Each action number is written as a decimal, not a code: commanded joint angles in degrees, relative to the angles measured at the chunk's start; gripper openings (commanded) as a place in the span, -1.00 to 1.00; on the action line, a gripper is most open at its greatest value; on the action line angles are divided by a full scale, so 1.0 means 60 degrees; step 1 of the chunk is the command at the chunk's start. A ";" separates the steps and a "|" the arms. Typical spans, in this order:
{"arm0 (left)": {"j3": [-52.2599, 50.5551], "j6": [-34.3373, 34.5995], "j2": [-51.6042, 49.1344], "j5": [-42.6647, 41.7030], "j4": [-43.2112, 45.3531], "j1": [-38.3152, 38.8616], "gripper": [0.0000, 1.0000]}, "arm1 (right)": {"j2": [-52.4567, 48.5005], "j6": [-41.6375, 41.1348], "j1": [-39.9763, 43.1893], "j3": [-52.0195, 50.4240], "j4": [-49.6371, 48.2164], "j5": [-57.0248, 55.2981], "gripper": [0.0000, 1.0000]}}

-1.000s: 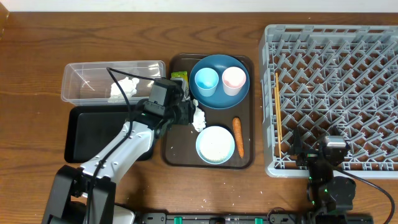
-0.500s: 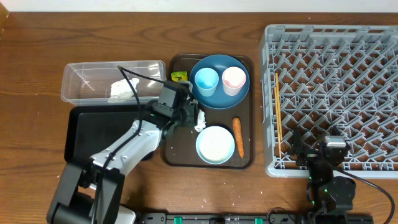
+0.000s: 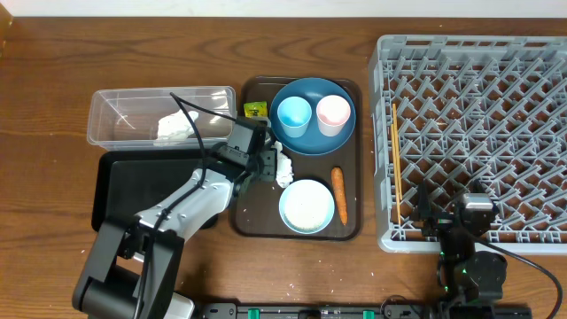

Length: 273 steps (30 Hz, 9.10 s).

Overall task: Sort waste into correct bins and load items into the dishwasher rack
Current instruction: 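Return the left gripper to the tray and grasp remaining tissue, then move the tissue into the clear bin and open the left gripper, then reach the left gripper to the yellow Pandan wrapper and grasp it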

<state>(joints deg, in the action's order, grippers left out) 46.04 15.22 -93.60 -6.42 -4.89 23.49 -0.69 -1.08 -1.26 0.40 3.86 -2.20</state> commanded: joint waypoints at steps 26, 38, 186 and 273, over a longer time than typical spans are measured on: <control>0.0007 0.0069 0.0124 -0.0109 -0.0007 0.0066 -0.87 | 0.0047 -0.0131 -0.0036 -0.0018 0.0036 -0.0095 0.99; 0.0007 0.0586 0.2932 0.0630 -0.0827 0.0062 -0.88 | 0.0047 -0.0131 -0.0036 -0.0018 0.0036 -0.0095 0.99; 0.0004 0.2769 0.0681 0.3869 -0.0302 0.0645 0.11 | 0.0047 -0.0131 -0.0036 -0.0018 0.0036 -0.0095 0.98; 0.0007 0.2721 0.0182 0.4007 0.0339 0.0645 -0.88 | 0.0047 -0.0131 -0.0036 -0.0018 0.0036 -0.0095 0.98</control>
<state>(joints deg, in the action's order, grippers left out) 46.00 31.68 -95.02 16.69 -2.28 27.18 -0.69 -1.08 -1.26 0.40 3.86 -2.22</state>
